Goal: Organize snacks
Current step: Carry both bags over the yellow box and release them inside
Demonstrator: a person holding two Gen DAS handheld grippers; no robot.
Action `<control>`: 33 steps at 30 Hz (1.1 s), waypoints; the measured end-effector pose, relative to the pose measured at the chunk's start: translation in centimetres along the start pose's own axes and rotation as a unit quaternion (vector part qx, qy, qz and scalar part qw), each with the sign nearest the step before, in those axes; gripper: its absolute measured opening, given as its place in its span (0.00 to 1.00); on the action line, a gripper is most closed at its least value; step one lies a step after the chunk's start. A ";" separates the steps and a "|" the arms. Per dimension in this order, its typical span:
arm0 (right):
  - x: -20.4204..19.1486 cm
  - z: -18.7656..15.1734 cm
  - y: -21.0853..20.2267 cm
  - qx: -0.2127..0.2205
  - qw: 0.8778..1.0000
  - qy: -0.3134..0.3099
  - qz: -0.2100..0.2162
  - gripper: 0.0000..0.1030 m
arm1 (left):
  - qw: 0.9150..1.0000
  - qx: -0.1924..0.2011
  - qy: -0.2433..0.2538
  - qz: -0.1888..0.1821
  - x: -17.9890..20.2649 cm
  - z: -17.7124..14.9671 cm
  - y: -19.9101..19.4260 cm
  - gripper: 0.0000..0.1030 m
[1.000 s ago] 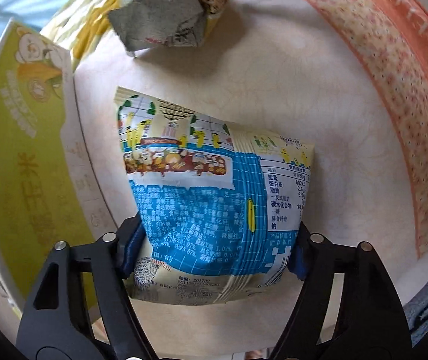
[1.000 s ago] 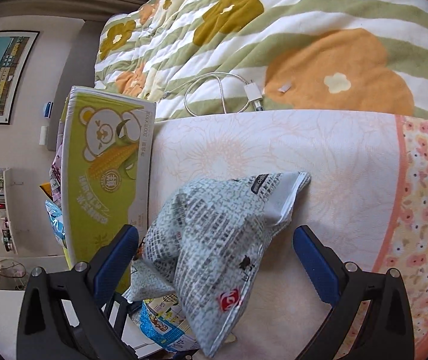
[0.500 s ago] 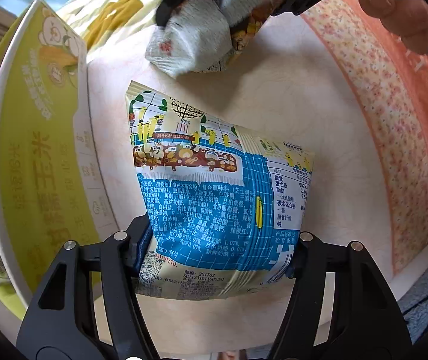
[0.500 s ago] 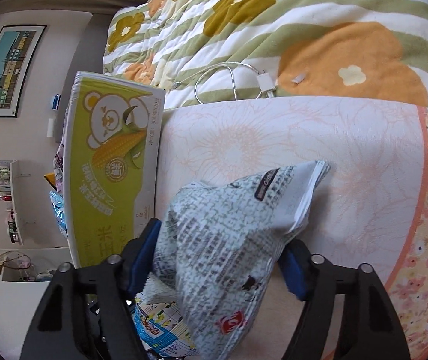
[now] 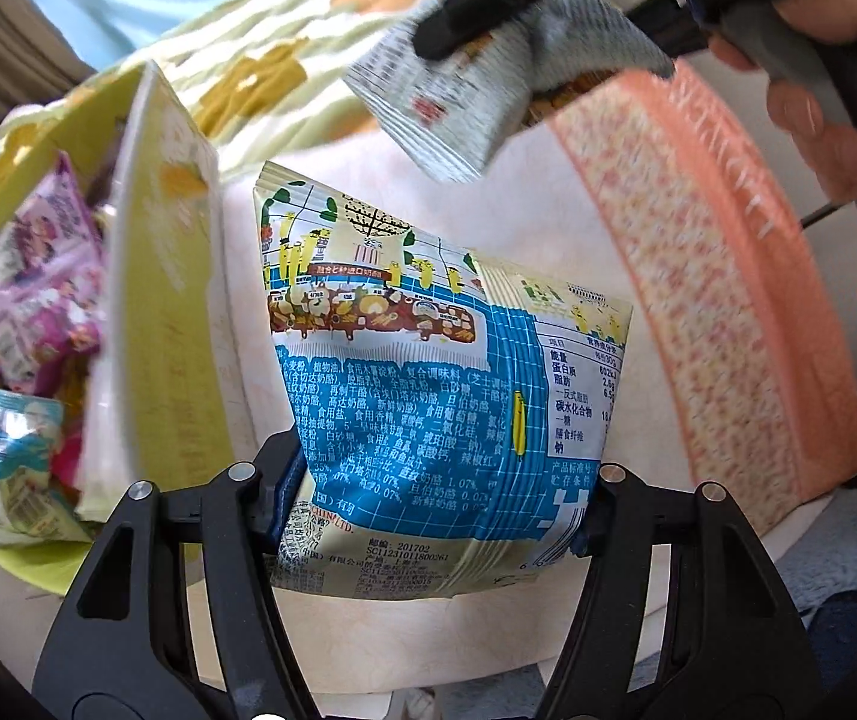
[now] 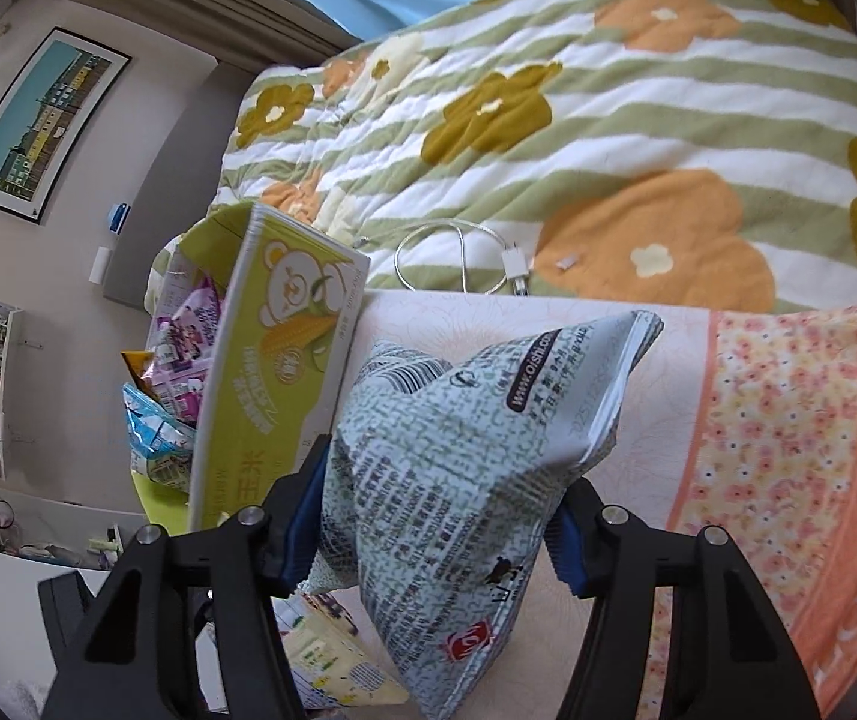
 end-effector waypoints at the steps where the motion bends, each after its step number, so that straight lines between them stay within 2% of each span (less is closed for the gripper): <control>1: -0.4 0.0 -0.5 0.004 1.000 -0.004 -0.002 0.56 | 1.000 0.007 -0.005 -0.001 -0.3 0.3 -0.9 0.58; 8: -4.5 0.8 -3.1 0.036 0.999 -0.032 -0.002 0.56 | 0.997 0.056 -0.045 0.002 -4.7 2.3 -5.7 0.58; 11: -6.8 1.3 -3.2 0.047 0.998 -0.049 -0.003 0.56 | 0.996 0.073 -0.058 0.008 -7.8 2.7 -7.4 0.58; 17: -11.4 2.3 -1.8 0.066 0.995 -0.069 -0.002 0.56 | 0.993 0.098 -0.068 0.019 -14.6 3.4 -8.4 0.58; 25: -16.2 3.9 2.2 0.093 0.993 -0.064 -0.017 0.56 | 0.993 0.111 -0.050 0.006 -23.9 4.8 -7.5 0.58; 33: -18.8 3.7 6.4 0.102 0.993 -0.031 -0.045 0.56 | 0.994 0.098 -0.026 -0.034 -31.4 8.6 -4.1 0.58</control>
Point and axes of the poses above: each gripper's, at about its wrist camera, not at the fingertips, and y roughly the way its jaws point, x to its right, z to its top, the point moved 9 cm from there along y, roughly the way its jaws point, and after that the axes turned 10 degrees about z, right-handed, at the moved point
